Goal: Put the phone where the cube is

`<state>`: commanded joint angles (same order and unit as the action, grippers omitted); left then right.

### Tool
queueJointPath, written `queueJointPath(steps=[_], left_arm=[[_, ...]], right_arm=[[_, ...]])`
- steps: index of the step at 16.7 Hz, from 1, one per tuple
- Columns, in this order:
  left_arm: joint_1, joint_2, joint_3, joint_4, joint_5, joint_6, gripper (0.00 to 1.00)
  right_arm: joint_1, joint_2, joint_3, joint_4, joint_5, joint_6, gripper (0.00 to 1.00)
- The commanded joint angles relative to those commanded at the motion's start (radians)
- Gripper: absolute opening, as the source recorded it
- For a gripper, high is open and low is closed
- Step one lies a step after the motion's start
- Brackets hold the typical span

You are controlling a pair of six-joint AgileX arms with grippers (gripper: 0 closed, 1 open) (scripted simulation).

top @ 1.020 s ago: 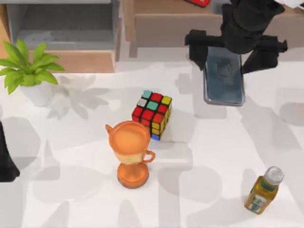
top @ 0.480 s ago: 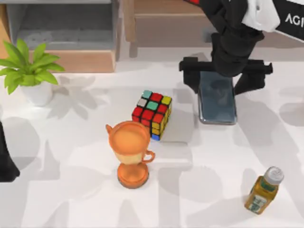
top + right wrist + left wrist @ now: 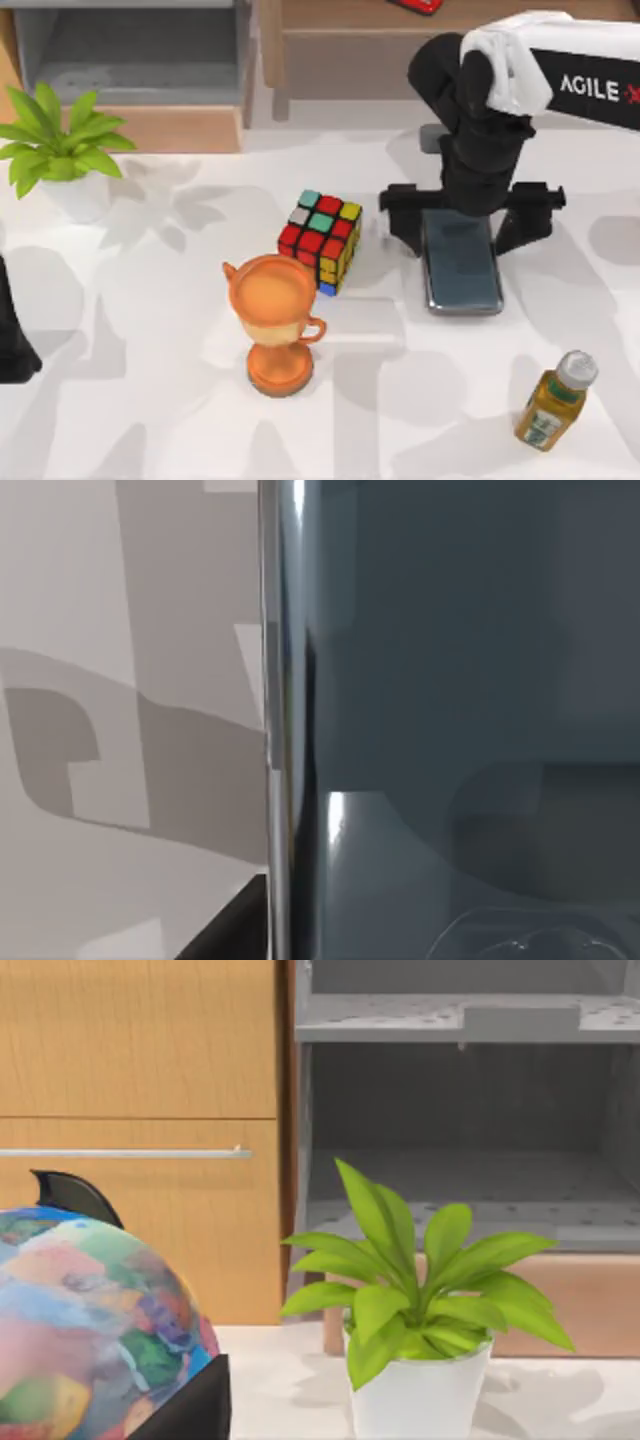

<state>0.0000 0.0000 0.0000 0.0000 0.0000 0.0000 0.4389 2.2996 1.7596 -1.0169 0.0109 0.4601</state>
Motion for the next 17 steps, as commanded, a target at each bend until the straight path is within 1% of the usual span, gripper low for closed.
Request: queueJointPath(steps=[3, 16, 17], left_arm=[[0.000, 0.000, 0.000, 0.000, 0.000, 0.000, 1.00], [0.000, 0.000, 0.000, 0.000, 0.000, 0.000, 1.00], [0.000, 0.000, 0.000, 0.000, 0.000, 0.000, 1.00]], right_arm=[[0.000, 0.000, 0.000, 0.000, 0.000, 0.000, 0.00], [0.000, 0.000, 0.000, 0.000, 0.000, 0.000, 0.98], [0.000, 0.000, 0.000, 0.000, 0.000, 0.000, 1.00]])
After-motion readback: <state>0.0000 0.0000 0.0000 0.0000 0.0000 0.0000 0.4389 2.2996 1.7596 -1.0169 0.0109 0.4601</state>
